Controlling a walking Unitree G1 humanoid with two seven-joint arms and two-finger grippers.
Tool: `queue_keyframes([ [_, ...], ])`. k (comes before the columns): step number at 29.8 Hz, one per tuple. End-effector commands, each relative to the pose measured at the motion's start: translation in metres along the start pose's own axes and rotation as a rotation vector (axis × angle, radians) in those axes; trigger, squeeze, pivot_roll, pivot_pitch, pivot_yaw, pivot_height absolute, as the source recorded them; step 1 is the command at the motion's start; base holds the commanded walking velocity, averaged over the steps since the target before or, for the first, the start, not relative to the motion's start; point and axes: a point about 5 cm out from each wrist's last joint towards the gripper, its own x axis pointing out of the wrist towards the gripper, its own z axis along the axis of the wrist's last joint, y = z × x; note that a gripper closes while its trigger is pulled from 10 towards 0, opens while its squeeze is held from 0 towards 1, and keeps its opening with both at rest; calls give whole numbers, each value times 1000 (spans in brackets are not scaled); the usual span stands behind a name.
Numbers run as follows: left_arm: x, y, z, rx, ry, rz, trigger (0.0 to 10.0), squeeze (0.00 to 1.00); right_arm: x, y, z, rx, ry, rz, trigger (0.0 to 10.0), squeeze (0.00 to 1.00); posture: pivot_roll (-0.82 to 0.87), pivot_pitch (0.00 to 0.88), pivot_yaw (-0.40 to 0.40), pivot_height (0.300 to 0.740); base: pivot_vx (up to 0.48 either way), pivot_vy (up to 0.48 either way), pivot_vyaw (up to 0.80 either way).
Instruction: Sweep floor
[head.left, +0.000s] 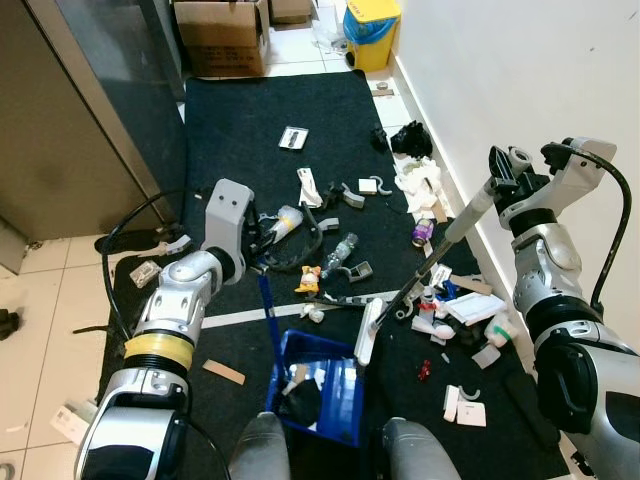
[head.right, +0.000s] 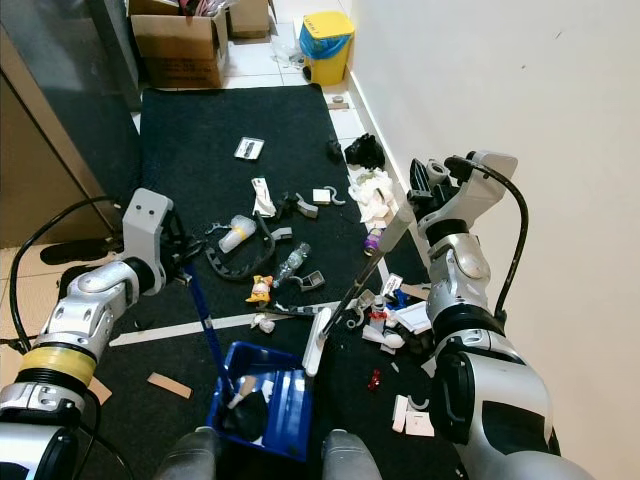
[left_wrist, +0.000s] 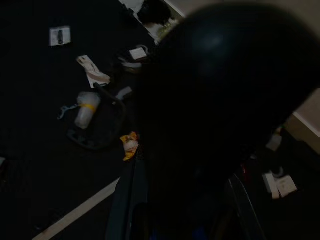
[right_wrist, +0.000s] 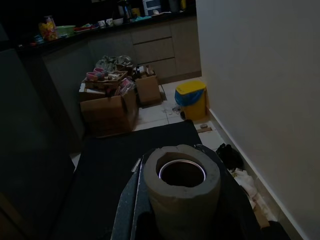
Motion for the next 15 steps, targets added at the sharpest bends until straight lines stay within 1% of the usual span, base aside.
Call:
queue_keyframes([
  [1,-6,9,-4,69,44,46,10000,0,0,-2,3,-11,-17,-6,10000,0,87,32,-68,740,0,0,0],
  [7,-10,15,-9,83,106,87,10000,0,1,-1,3,-9,-15,-5,10000,0,89,37,-68,740,0,0,0],
  [9,-12,19,-11,107,123,111,10000,0,1,-1,3,-9,-15,-5,10000,0,89,38,-68,740,0,0,0],
  [11,-13,24,-10,132,112,158,10000,0,1,-1,3,-8,-14,-6,10000,0,89,41,-68,740,0,0,0],
  [14,-13,26,-9,141,105,178,10000,0,1,-1,3,-8,-14,-6,10000,0,89,41,-68,740,0,0,0],
  [15,-13,27,-8,141,89,198,10000,0,1,-1,3,-8,-14,-6,10000,0,89,41,-69,740,0,0,0],
])
